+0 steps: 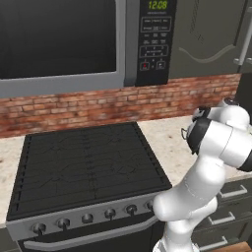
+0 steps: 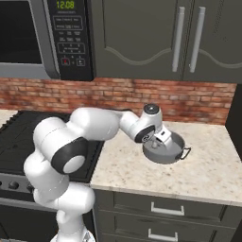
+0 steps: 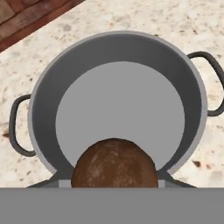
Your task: Turn on the sink faucet. Then move the mushroom from the counter to the sink. Turn off the sink. Move the vegetable from the sink to the pot next to the stove. Finally move the pot to the rear right burner.
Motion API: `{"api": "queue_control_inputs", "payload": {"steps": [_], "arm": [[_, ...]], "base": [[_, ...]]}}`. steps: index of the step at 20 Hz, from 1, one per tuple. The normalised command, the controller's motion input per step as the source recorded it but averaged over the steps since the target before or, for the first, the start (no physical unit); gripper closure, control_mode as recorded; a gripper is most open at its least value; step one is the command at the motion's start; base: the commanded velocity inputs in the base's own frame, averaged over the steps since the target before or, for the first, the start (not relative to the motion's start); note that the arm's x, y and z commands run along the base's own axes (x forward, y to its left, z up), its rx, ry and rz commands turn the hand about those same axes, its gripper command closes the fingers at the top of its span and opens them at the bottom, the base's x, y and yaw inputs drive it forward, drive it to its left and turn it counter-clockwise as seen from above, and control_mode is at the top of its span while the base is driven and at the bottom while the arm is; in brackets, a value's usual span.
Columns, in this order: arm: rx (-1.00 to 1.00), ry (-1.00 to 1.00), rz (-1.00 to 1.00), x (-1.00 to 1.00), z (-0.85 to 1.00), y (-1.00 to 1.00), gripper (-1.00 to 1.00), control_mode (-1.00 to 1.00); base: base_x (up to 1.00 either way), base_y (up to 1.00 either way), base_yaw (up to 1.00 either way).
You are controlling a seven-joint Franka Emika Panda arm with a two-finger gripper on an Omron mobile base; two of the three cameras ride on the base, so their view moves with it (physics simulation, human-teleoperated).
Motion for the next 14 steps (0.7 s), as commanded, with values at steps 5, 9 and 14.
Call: {"api": "queue_control_inputs", "payload": {"steps": [5, 9, 14], "arm": [[0.0, 0.0, 0.0, 0.32, -0.16, -0.17, 1.0, -1.0], [0.0, 0.03, 0.0, 0.31, -0.23, -0.09, 1.0, -1.0], [0.0, 0.07, 0.0, 0.24, -0.28, -0.03, 1.0, -1.0]], "base": [[0.0, 0.0, 0.0], [0.0, 0.0, 0.0], [0.0, 0.0, 0.0]]}}
